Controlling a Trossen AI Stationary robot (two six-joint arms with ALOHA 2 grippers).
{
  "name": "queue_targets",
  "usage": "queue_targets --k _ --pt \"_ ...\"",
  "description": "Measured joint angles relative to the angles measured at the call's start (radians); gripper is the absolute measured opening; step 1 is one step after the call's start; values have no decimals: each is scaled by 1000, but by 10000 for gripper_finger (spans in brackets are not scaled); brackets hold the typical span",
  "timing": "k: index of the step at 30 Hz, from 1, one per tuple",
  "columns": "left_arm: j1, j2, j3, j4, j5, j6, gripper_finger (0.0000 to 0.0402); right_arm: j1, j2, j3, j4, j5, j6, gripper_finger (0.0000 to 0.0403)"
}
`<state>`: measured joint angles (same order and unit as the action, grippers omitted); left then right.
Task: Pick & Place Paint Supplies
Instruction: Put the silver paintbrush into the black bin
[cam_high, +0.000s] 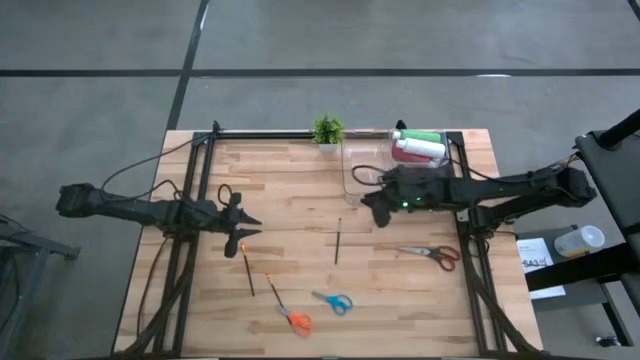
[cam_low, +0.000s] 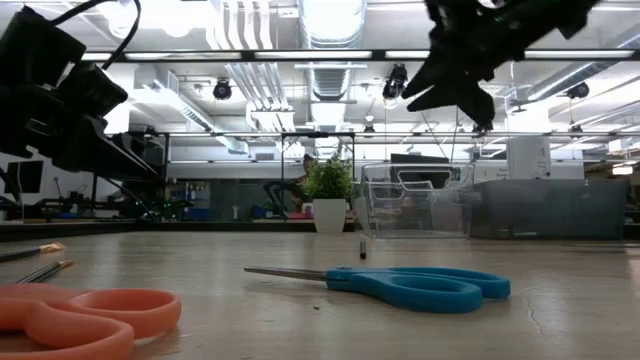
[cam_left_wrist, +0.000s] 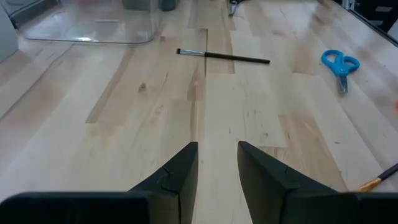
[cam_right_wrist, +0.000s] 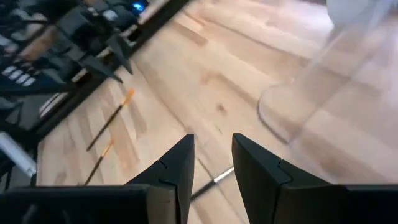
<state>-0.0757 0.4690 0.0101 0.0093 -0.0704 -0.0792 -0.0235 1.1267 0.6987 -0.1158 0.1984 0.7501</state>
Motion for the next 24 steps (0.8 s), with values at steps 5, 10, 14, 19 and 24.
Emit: queue_targets --k 5,10,14,19,24 --pt "0 -1 0 0 0 0 122 69 162 141 -163 137 220 107" --pt "0 0 0 -2 0 0 122 117 337 295 -329 143 451 107" --pt "0 -1 0 -2 0 0 122 124 492 439 -438 142 512 107" --pt "0 -1 0 -2 0 0 122 124 671 628 -623 142 571 107" --pt "0 -1 0 -2 0 0 122 125 809 760 -780 85 681 107"
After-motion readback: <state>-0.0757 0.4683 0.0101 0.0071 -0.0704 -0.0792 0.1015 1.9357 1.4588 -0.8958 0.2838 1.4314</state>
